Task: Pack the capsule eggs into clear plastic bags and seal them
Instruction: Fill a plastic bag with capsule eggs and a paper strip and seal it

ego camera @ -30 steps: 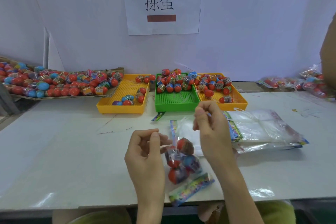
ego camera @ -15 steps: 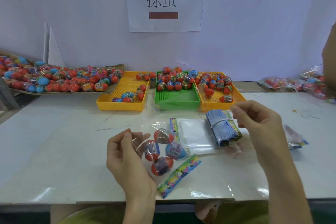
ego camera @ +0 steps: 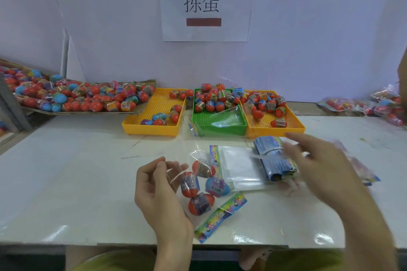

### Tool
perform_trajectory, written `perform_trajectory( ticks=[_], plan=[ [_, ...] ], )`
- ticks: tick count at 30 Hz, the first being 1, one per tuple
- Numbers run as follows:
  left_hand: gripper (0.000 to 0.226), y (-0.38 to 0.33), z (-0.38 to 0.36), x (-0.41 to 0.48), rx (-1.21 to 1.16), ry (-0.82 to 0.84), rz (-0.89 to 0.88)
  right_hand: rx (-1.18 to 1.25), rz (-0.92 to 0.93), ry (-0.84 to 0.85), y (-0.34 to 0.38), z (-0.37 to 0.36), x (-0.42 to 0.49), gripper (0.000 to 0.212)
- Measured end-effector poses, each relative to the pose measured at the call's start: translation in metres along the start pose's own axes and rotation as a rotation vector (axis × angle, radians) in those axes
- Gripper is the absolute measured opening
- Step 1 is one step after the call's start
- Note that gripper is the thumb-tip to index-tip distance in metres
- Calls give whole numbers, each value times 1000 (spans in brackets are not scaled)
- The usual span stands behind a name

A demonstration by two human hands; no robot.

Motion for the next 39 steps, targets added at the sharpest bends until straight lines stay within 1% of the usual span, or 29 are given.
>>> perform_trajectory(
  ticks=[1,2,3,4,5,7,9,11,12,14,15,16,17,20,22,24,26,28,31,37,39],
  plan=[
    [23,1,1,0,8,0,-4,-175,-63,-47,-2,-3,3,41],
    [22,0,1,1,13,4,-8,-155,-42,-26,3,-9,0,45],
    [21,1,0,1,17,12,-13,-21,-23,54,9,-15,-3,46],
    [20,2,0,2,24,20,-16,66,7,102,14,-20,-5,43],
    [19,3,0,2,32,27,-17,66,58,104,18,-25,-5,38],
    [19,2,0,1,29,47,-16,24,124,29,14,-36,4,25],
    [20,2,0,1,6,81,1,45,69,-29,9,-54,11,17],
    [23,0,0,1,-16,120,21,73,-51,-4,1,-69,14,9],
    [25,1,1,2,-18,134,25,72,-112,22,-3,-74,15,17],
    [28,1,1,2,-5,160,20,114,-209,53,-9,-83,18,41],
    [28,0,0,1,5,177,13,152,-229,64,-10,-86,18,47],
    [29,0,-1,1,15,195,6,196,-236,77,-10,-88,18,47],
    [29,0,-1,0,20,214,0,234,-234,90,-11,-90,18,42],
    [29,-1,-2,-1,37,234,-21,277,-197,89,-12,-94,18,14],
    [23,-1,-3,0,32,230,-28,323,-182,65,-13,-96,18,15],
    [16,1,-4,2,16,253,16,402,-165,34,-11,-96,18,14],
    [20,2,-5,4,0,303,99,445,-133,4,-10,-95,18,12],
    [20,3,-6,5,23,352,143,467,-103,-23,-10,-93,19,12],
    [14,4,-6,5,88,401,120,465,-79,-45,-11,-91,20,14],
    [9,6,-6,4,180,468,57,449,-67,-24,-13,-86,21,19],
    [7,7,-6,5,205,474,29,449,-76,-29,-15,-86,22,17]
  ],
)
Point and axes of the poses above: each hand's wrist, its own x-axis towards the middle knuckle, its own z-axis out of the back of the hand, y = z × x, the point moved 1 cm from there along x, towards the middle knuckle, and after that the axes turned 10 degrees about x, right-handed, at the moved point
